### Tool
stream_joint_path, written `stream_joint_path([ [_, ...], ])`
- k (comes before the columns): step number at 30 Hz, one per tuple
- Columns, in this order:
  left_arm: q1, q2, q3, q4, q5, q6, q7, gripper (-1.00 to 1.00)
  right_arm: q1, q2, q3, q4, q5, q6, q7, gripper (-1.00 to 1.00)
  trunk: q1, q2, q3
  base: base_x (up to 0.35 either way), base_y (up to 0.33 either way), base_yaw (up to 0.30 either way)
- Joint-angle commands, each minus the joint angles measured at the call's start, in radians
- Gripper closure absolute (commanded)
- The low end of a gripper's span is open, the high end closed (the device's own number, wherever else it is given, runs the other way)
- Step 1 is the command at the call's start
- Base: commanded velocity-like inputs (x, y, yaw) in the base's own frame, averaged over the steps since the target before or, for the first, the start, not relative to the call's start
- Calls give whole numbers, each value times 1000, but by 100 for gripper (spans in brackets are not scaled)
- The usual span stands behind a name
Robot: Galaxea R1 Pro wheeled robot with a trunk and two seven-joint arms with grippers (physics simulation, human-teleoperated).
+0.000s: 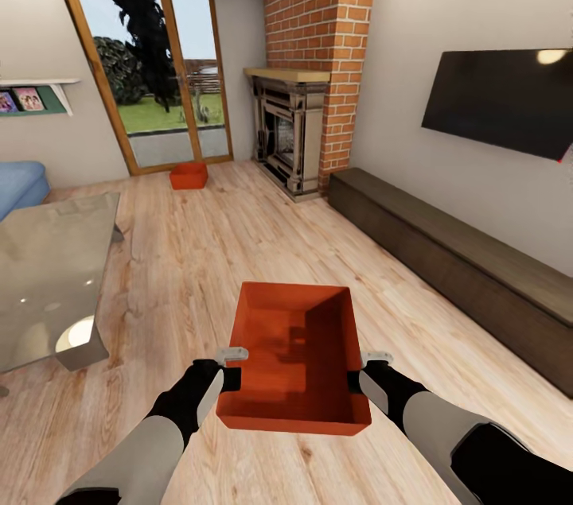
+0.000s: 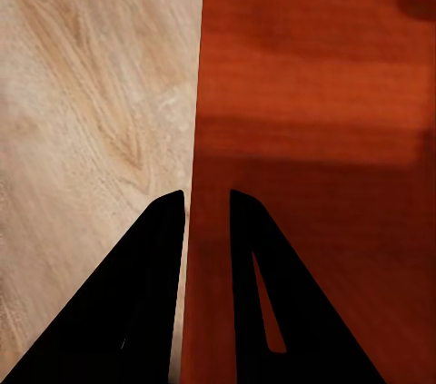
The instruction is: Move the two storage containers from the living room to the garage. In the garage, place one container on the floor and stack the other container on top of it (either order is fine).
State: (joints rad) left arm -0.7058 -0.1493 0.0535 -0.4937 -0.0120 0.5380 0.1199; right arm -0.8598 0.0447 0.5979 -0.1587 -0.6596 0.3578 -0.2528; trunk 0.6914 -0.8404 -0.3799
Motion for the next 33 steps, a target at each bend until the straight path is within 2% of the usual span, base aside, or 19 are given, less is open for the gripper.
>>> stream_joint_path([
  [1, 0, -1, 3, 1, -21, 11, 7, 100, -1, 0, 36, -20, -14, -9, -5, 100, -4, 6, 4, 0, 0, 0],
  [33, 0, 0, 3, 1, -22, 11, 7, 100, -1, 0, 36, -19, -14, -10, -5, 100, -126, 230, 153, 0, 0, 0],
])
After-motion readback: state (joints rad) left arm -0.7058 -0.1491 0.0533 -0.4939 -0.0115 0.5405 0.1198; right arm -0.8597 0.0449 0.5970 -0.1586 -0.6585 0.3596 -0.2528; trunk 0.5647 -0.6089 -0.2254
